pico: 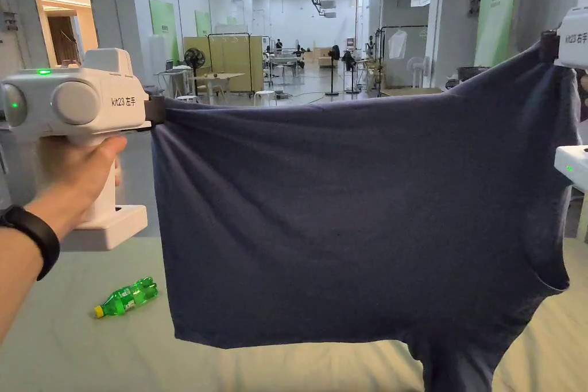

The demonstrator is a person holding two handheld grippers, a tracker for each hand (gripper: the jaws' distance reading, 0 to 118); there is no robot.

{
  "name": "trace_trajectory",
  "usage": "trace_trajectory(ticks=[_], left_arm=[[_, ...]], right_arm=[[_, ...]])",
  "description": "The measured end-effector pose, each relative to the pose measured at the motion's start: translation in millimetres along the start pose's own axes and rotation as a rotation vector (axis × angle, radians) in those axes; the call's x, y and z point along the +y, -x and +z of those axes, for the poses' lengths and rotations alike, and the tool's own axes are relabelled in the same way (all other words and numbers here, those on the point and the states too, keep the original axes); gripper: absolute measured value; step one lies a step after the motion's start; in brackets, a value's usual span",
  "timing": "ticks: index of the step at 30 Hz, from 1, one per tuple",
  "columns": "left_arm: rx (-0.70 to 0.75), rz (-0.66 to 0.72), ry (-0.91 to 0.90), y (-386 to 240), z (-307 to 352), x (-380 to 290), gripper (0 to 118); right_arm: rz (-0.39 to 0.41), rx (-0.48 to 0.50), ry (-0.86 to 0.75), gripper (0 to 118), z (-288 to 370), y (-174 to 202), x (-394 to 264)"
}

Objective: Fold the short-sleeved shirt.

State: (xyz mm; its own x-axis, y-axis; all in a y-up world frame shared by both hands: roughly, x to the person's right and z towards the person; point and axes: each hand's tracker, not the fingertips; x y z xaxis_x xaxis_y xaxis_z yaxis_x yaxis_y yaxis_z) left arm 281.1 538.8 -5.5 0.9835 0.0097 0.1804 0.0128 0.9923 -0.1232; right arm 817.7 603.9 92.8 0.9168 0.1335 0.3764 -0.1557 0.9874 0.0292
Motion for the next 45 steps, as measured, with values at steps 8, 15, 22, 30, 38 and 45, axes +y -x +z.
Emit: trace_trajectory(ticks=[8,15,22,30,38,45], left_arm=[[-0.038,0.066,0.183,11.9,1.7,-109.5,6],[-0.075,0.161,0.328,7.5,55.1,-239.7,6],[-0.114,0.241,0.281,27.8,187.0,-332.3,6],[-0.037,0.163,0.280,21.3,331.7,-414.2,6],[-0.086,0.107,0.388,11.0,364.4,-448.7,6],[-0.079,0.145,0.465,29.6,353.7,-454.4,26]], right_arm=[[-0.029,0.087,0.183,2,21.6,-0.8,-112.3],[-0.085,0.152,0.346,2,88.3,-9.6,-236.7],[-0.072,0.247,0.405,2,248.8,-36.7,-312.3],[-0.143,0.170,0.513,2,386.8,-61.0,-381.6],[-0.152,0.151,0.670,2,443.7,-64.6,-419.8],[-0.079,0.187,0.758,5,435.1,-62.0,-443.8]])
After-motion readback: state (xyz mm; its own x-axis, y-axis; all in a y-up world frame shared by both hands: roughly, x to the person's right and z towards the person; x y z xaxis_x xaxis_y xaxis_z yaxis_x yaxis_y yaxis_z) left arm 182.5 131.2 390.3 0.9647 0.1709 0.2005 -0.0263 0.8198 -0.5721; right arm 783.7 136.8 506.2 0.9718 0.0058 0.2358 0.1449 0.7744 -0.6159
